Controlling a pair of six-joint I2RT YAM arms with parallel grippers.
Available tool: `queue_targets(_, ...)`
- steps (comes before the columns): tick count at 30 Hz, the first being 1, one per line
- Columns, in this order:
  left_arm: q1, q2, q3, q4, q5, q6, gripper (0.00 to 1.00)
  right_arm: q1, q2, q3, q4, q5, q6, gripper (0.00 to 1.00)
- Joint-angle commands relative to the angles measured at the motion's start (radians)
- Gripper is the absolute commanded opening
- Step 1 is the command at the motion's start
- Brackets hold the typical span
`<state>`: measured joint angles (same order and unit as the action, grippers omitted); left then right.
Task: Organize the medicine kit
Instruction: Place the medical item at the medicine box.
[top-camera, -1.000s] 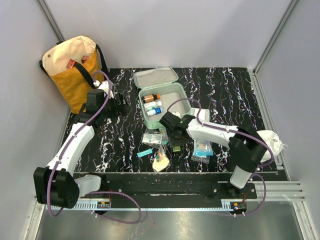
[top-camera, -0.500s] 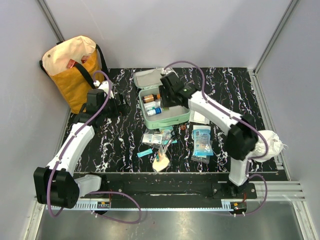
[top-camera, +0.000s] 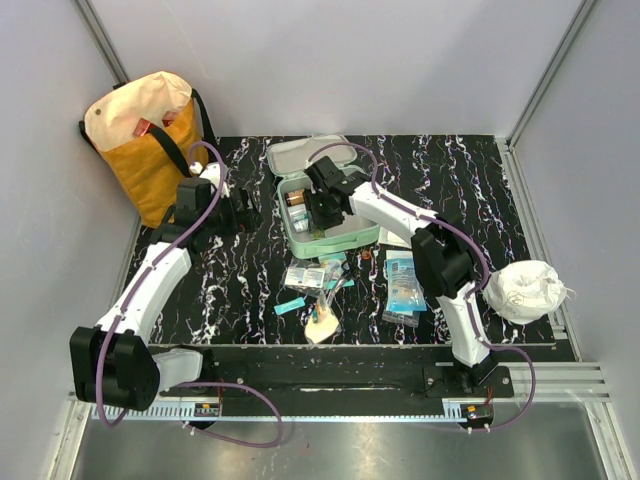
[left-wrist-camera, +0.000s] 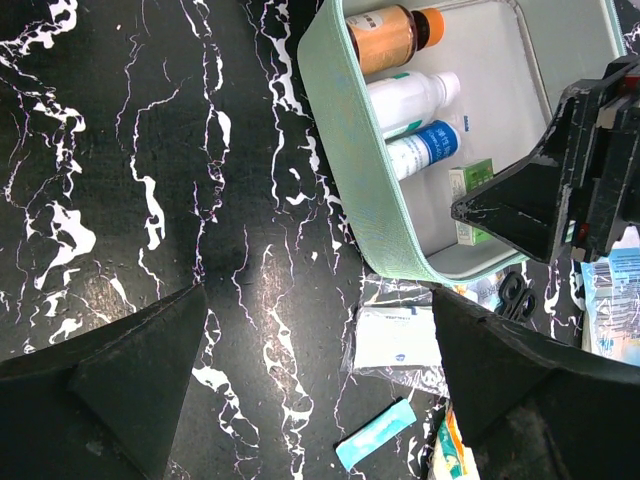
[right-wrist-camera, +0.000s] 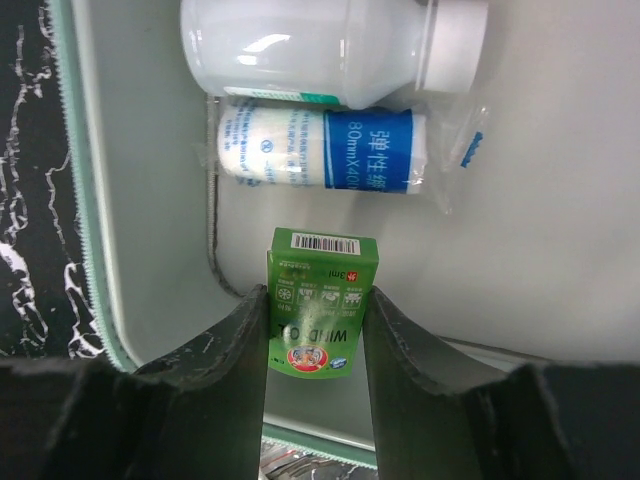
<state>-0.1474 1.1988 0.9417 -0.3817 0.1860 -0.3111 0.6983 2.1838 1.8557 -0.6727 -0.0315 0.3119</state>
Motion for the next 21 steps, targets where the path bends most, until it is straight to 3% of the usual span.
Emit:
queue_targets(1,0.000,0.005,0.028,0.024,-0.005,0.007,0.99,0.006,-0.019,0.019,0.041,-0.064,0.015,0.43)
queue_targets(21,0.000,-0.021,0.025,0.015,0.006,0.018,0.99,0.040,0.048,0.069,0.009,-0.113,0.052,0.45)
